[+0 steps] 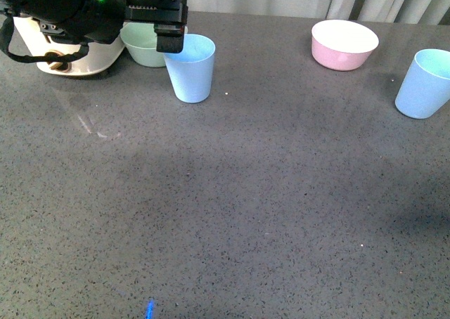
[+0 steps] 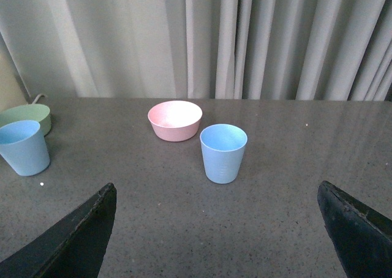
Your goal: Stack blue cups with both arms
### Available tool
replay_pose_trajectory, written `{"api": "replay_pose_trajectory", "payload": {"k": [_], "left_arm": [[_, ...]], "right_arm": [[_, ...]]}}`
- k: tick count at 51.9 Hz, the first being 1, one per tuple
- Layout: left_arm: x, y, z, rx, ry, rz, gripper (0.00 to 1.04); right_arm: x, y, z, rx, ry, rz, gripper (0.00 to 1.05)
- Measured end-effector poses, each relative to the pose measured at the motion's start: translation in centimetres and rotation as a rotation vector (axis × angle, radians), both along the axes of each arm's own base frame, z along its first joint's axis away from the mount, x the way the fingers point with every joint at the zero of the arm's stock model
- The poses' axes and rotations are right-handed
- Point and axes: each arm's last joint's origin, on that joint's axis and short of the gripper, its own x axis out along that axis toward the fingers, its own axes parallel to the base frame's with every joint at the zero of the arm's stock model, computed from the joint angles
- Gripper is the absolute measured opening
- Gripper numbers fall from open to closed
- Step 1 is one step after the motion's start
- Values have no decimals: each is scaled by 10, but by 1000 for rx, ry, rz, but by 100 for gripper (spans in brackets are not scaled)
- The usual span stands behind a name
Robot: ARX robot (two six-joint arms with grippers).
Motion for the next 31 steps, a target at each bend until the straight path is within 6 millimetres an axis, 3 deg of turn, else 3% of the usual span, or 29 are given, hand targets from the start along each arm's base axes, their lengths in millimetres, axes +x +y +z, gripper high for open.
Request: {"api": "replay_pose_trajectory", "payload": {"k": [15, 31], "left_arm": [[13, -17, 1, 60, 44, -8, 96], [26, -21, -2, 82, 98, 5, 96]], "right_arm": [[0, 0, 0, 0, 0, 0, 96], [0, 0, 0, 0, 0, 0, 96]]}}
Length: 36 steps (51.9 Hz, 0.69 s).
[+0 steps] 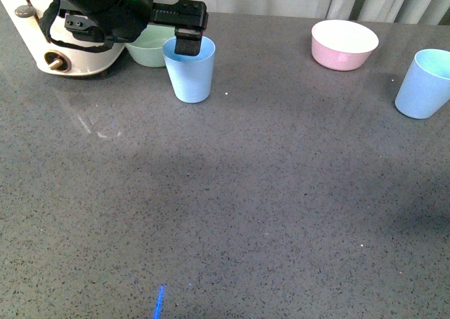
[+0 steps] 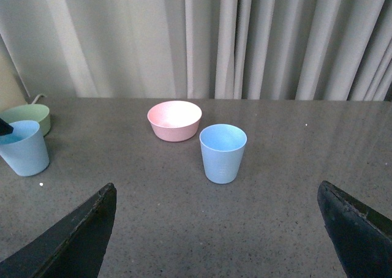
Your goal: Stack blue cups with both arms
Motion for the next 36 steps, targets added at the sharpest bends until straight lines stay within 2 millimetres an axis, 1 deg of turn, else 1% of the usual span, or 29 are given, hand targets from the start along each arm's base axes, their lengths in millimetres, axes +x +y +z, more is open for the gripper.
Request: {"api": "replay_pose_trajectory", "payload": {"k": [6, 15, 24, 26, 27, 36], "left_arm": [[2, -3, -4, 3, 34, -3, 96], [8, -10, -3, -5, 55, -4, 96], [11, -12, -7, 9, 81, 1, 96], [11, -12, -8, 12, 91, 2, 90], [11, -12, -8, 12, 97, 3, 85], [12, -16, -4, 14, 111, 15, 51]], "right_arm": [[0, 0, 0, 0, 0, 0, 96], [0, 0, 0, 0, 0, 0, 96], [0, 0, 0, 0, 0, 0, 96], [0, 0, 0, 0, 0, 0, 96], [0, 0, 0, 0, 0, 0, 96], [0, 0, 0, 0, 0, 0, 96]]}}
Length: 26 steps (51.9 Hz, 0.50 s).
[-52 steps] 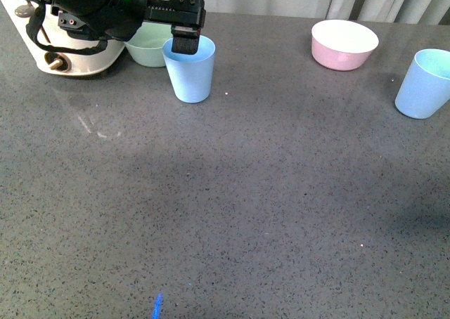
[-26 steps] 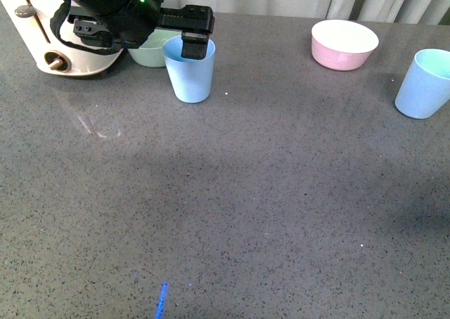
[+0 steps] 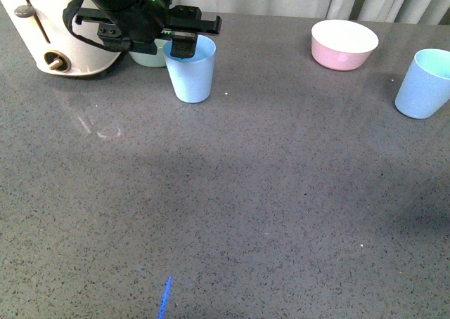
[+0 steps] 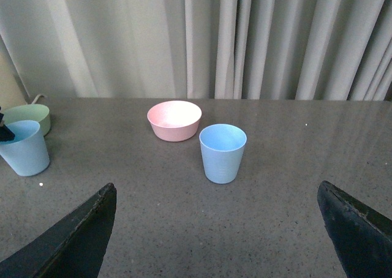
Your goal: Stack blue cups with both arms
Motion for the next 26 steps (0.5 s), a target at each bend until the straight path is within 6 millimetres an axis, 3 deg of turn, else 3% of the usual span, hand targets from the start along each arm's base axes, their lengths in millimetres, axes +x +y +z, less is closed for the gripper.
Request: {"api": "replay_pose_trajectory", "payload": {"k": [12, 26], "left_arm": [[-5, -2, 1, -28, 62, 21, 3], [-36, -18, 31, -30, 47, -29, 2]], "right_arm": [[0, 0, 0, 0, 0, 0, 96], [0, 0, 0, 0, 0, 0, 96]]}}
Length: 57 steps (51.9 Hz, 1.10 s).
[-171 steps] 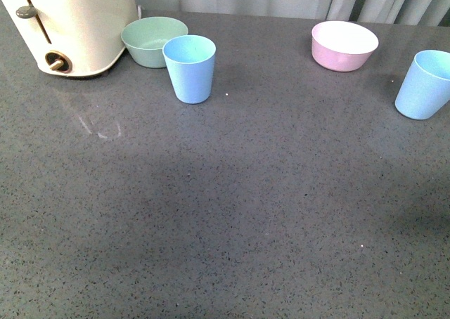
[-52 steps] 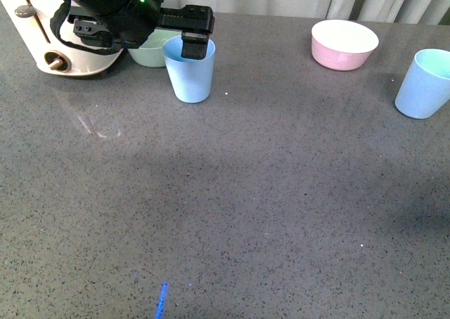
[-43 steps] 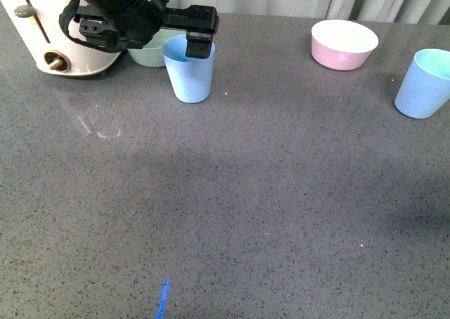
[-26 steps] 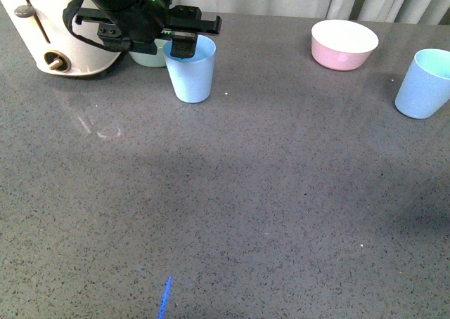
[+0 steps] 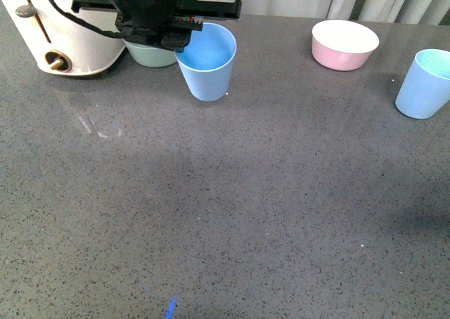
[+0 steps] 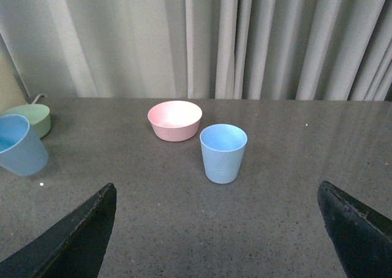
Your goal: Stack blue cups with both arms
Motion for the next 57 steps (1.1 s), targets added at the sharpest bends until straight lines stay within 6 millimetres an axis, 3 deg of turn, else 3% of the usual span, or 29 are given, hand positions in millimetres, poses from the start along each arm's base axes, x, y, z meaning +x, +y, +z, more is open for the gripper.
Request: {"api": "replay_pose_trajectory", "payload": {"k": [11, 19, 26, 34, 57], "left_arm": [[-19, -39, 10, 1, 14, -92, 2], [-18, -70, 14, -10, -6, -142, 2], [-12, -88, 2, 18, 13, -158, 2], [-7, -96, -19, 68, 58, -148, 2], [-6, -103, -22, 77, 74, -154, 2]], "right_arm": [[0, 0, 0, 0, 0, 0, 96], [0, 0, 0, 0, 0, 0, 96], [0, 0, 0, 0, 0, 0, 96], [0, 0, 0, 0, 0, 0, 96], [0, 0, 0, 0, 0, 0, 96]]}}
